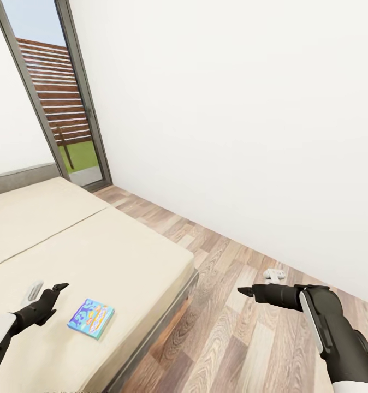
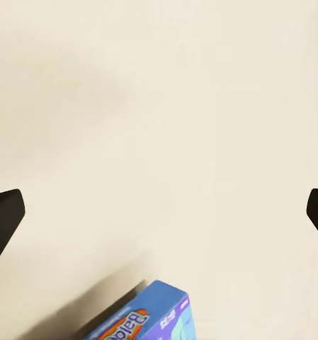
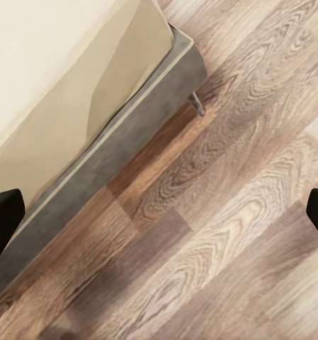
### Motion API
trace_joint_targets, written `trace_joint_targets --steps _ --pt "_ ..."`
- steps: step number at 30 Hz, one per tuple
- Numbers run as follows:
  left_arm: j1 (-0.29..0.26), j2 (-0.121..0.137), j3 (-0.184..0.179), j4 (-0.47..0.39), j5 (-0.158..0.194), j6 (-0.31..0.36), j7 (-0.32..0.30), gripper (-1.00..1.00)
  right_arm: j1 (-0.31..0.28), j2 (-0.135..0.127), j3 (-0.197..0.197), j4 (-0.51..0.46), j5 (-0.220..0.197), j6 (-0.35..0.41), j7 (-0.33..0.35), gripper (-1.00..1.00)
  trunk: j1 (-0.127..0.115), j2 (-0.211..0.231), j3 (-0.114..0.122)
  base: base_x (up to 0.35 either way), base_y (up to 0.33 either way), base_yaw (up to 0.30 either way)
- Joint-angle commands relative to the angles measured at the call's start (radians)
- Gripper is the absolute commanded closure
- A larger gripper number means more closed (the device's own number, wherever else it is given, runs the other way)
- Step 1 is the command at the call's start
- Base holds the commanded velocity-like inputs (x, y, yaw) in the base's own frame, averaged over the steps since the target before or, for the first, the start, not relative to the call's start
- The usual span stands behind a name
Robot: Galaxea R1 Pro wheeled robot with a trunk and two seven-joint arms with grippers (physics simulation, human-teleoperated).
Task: Put all the toys in the child's room - the three board games (two on the bed and one on the table), the two jigsaw puzzles on the table, and the tennis ball on the table - inside the toy box on the table in the child's room.
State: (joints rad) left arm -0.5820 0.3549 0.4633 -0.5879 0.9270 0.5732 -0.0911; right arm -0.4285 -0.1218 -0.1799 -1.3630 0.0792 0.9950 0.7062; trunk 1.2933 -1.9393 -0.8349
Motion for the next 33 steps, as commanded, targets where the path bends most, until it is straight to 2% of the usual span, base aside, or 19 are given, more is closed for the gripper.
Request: trace_joint_targets --steps 1,5,9,12,16,31,33 --pt "-0.001 0.000 0.005 0.000 -0.001 0.007 -0.003 -1.00 -0.001 0.000 -0.001 -0.001 0.008 0.004 0.009 -1.00 0.004 -0.008 -0.004 0.000 0.000 0.004" --pt "-0.040 -0.004 -0.024 0.019 -0.002 0.003 -0.002 -1.00 -0.001 -0.002 -0.002 -0.001 0.007 0.004 0.009 -1.00 0.019 -0.036 -0.017 0.000 0.000 0.002" --pt "-0.053 -0.006 -0.050 0.031 -0.003 0.000 -0.001 -1.00 -0.001 -0.003 -0.002 -0.001 0.006 0.004 0.009 -1.00 0.034 -0.064 -0.029 0.000 0.000 0.001" --pt "-0.066 -0.007 -0.081 0.062 -0.003 -0.009 0.000 -1.00 -0.001 -0.004 -0.002 -0.001 0.005 0.004 0.009 -1.00 0.046 -0.085 -0.039 0.000 0.000 0.000" --pt "-0.081 -0.006 -0.102 0.105 -0.003 -0.036 -0.001 -1.00 0.000 -0.005 -0.003 -0.001 0.004 0.004 0.009 -1.00 0.061 -0.113 -0.051 0.000 0.000 0.000" --pt "-0.103 -0.006 -0.118 0.141 -0.004 -0.065 -0.006 -1.00 0.000 -0.005 -0.003 -0.007 0.002 0.004 0.012 -1.00 0.119 -0.218 -0.098 0.000 0.000 0.000" --pt "-0.101 -0.006 -0.119 0.142 -0.004 -0.071 -0.009 -1.00 0.000 -0.006 -0.004 -0.007 0.002 0.004 0.013 -1.00 0.119 -0.218 -0.098 0.000 0.000 0.000"
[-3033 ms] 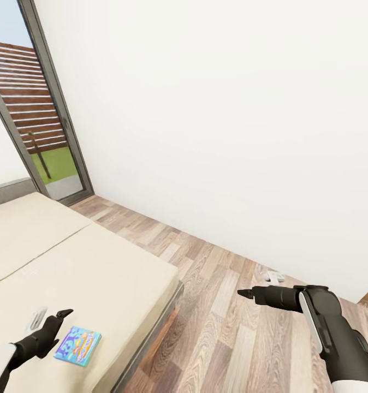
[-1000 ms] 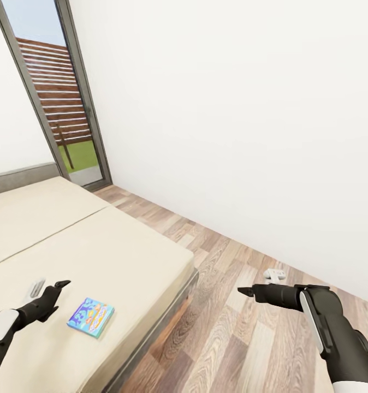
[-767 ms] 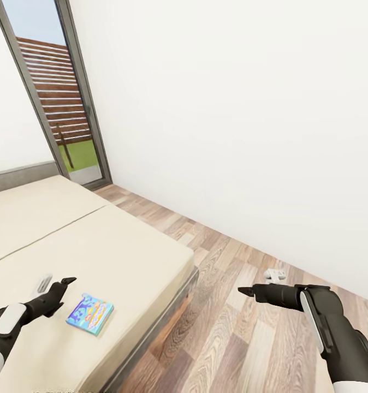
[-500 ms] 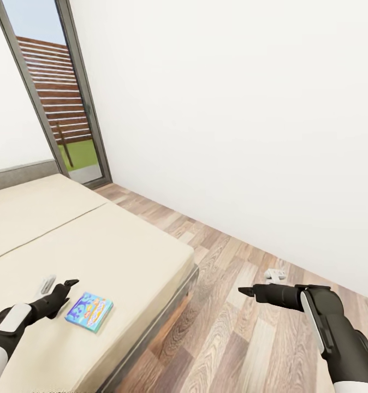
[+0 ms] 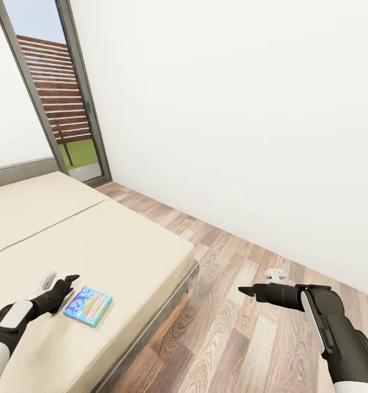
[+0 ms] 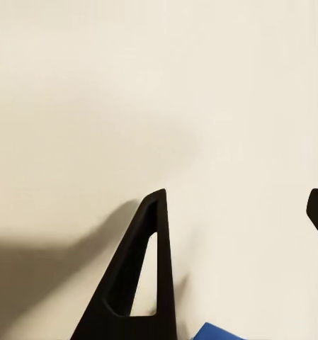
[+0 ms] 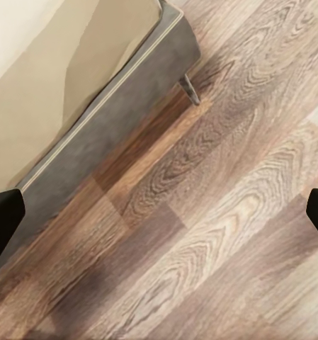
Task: Put all the toys in the child's room - the three board games (two on the bed and one on the table), the two jigsaw puzzles on the table, and the tennis ball on the table - inside the toy box on the table in the child's room.
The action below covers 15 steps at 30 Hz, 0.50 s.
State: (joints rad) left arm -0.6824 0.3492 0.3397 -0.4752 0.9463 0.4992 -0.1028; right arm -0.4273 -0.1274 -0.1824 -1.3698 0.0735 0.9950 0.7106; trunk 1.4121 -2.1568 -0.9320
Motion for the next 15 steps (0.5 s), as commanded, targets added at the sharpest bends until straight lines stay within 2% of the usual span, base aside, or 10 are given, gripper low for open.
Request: trace_joint_targets --steps 1,15 --pt "0.001 -0.001 0.005 0.030 -0.023 -0.002 0.002 -1.00 -0.001 0.000 -0.001 -0.001 0.008 0.004 0.008 -1.00 0.000 0.000 -0.001 0.000 0.000 0.000" --pt "0.027 -0.002 0.007 0.028 -0.015 -0.046 -0.012 -1.00 -0.001 0.000 -0.006 -0.002 0.006 0.002 0.009 -1.00 0.000 0.000 -0.001 0.000 0.000 -0.005"
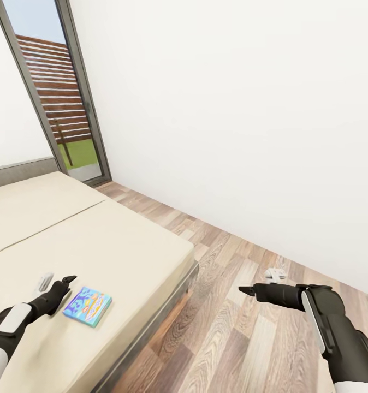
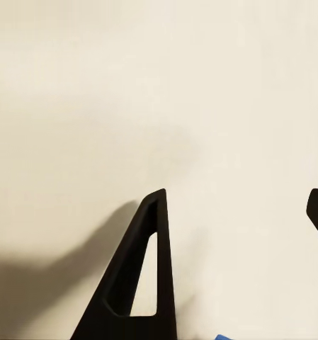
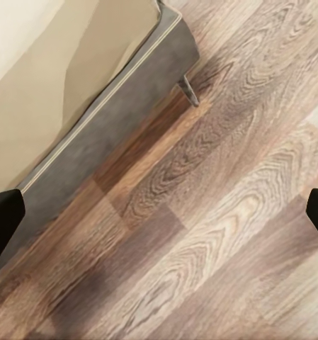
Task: Put all the toys in the child's room - the three board games (two on the bed and one on the table), the two jigsaw puzzles on the table, and the tennis ball on the table - inside the toy box on the table in the child's room.
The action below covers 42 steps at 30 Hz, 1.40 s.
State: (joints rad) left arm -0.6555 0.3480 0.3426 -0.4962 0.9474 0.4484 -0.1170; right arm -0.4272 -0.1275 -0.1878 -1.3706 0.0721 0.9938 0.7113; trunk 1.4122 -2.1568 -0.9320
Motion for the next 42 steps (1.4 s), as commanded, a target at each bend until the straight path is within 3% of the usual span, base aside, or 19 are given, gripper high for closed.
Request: trace_joint_targets --steps 1,15,33,42 --pt "0.001 -0.001 0.004 0.049 -0.016 0.004 -0.001 -1.00 -0.001 0.000 -0.002 -0.001 0.008 0.004 0.008 -1.00 0.000 0.000 -0.001 0.000 0.000 -0.086" --pt "0.003 -0.008 0.003 0.044 -0.008 0.002 -0.016 -1.00 -0.001 0.001 -0.002 0.000 0.008 0.003 0.008 -1.00 0.000 0.000 -0.001 0.000 0.000 -0.134" --pt "0.003 -0.053 0.009 0.039 -0.007 0.003 -0.016 -1.00 -0.002 0.003 -0.004 0.004 0.015 0.000 0.008 -1.00 0.000 0.000 -0.001 0.000 0.000 -0.016" --pt "0.007 -0.046 0.020 0.038 -0.005 0.007 -0.032 -1.00 -0.002 0.003 -0.004 0.006 0.017 0.000 0.008 -1.00 0.000 0.000 -0.001 0.000 0.000 0.000"
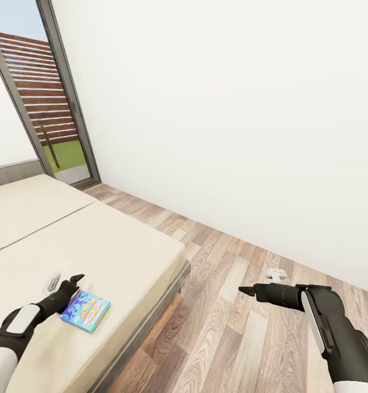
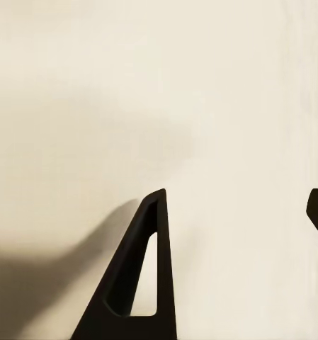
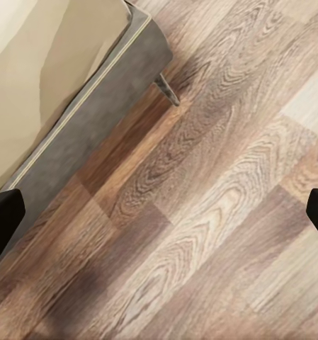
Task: Put all the toys in the child's room - the three board games (two on the bed and one on the table), the two jigsaw puzzles on the table, and the tennis ball on the table - inside the toy box on the table in the child's room.
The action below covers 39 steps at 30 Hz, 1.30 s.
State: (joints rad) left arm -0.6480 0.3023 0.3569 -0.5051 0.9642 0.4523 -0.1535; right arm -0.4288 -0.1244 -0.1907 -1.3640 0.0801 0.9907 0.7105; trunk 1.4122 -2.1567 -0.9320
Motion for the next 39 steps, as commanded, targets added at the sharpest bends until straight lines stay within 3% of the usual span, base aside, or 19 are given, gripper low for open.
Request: trace_joint_targets --steps 1,5,9,19,28,35,39 --pt "0.000 0.000 0.005 0.047 -0.022 0.003 0.004 -1.00 -0.001 0.000 -0.001 -0.001 0.009 0.003 0.009 -1.00 0.000 0.000 -0.001 0.000 0.000 0.000" --pt "0.009 0.020 0.029 0.044 -0.020 0.021 -0.019 -1.00 -0.001 0.000 -0.001 0.000 0.009 0.003 0.009 -1.00 0.000 0.000 -0.001 0.000 0.000 0.000" --pt "0.019 0.045 0.073 0.028 -0.015 0.101 -0.036 -1.00 -0.001 0.000 0.000 0.000 0.008 0.003 0.009 -1.00 0.000 0.000 -0.001 0.000 0.000 0.000" --pt "0.050 0.070 0.148 -0.027 -0.018 0.215 -0.038 -1.00 -0.001 0.000 0.002 0.000 0.008 0.003 0.009 -1.00 0.000 0.000 -0.001 0.000 0.000 0.000" --pt "0.066 0.074 0.172 -0.051 -0.019 0.237 -0.030 -1.00 -0.001 0.000 0.003 0.000 0.008 0.003 0.009 -1.00 0.000 0.000 -0.001 0.000 0.000 0.000" --pt "0.069 0.069 0.177 -0.066 -0.015 0.252 0.035 -1.00 -0.001 0.000 0.004 0.000 0.009 0.003 0.009 -1.00 0.000 0.000 -0.001 0.000 0.000 0.000" --pt "0.065 0.064 0.175 -0.083 -0.013 0.260 0.102 -1.00 -0.001 0.000 0.005 0.000 0.009 0.003 0.009 -1.00 0.000 0.000 -0.001 0.000 0.000 0.000"
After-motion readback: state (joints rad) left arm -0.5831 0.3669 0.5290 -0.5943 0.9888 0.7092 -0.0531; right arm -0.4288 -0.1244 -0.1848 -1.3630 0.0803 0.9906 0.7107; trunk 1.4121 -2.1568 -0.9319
